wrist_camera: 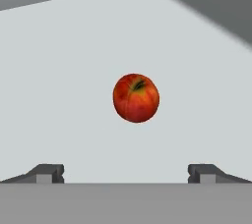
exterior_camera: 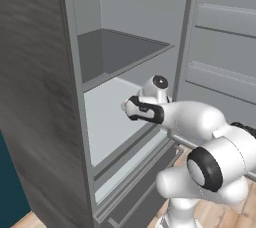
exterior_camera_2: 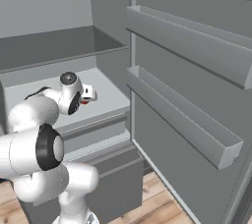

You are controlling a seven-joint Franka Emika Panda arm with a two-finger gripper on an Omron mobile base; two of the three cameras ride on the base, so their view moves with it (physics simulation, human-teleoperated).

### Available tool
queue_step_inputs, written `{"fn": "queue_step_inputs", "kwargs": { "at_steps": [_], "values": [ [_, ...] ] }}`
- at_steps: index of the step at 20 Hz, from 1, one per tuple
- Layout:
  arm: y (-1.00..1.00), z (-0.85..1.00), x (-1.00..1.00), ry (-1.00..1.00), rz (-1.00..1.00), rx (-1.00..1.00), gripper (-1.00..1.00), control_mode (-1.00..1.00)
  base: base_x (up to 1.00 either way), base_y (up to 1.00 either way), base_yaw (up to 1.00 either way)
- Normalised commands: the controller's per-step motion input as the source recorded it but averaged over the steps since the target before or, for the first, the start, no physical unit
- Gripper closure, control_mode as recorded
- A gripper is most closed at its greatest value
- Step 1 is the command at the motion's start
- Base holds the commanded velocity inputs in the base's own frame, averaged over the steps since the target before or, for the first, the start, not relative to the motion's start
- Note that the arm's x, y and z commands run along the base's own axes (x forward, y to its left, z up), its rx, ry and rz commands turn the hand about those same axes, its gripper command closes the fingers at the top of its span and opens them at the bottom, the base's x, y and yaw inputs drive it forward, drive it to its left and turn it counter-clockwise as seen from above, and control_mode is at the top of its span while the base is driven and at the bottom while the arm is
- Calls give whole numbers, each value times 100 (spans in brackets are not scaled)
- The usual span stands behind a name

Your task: Open the fridge, remove the apple, tomato, and steak, and place them on any counter.

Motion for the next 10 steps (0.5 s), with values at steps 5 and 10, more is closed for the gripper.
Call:
{"fn": "queue_step_inputs", "kwargs": {
  "at_steps": [5,10],
  "values": [
    [2,-22,48,1,0,0,-100,-100,0,0,0],
    [9,-22,40,1,0,0,-100,-100,0,0,0]
  ]
}}
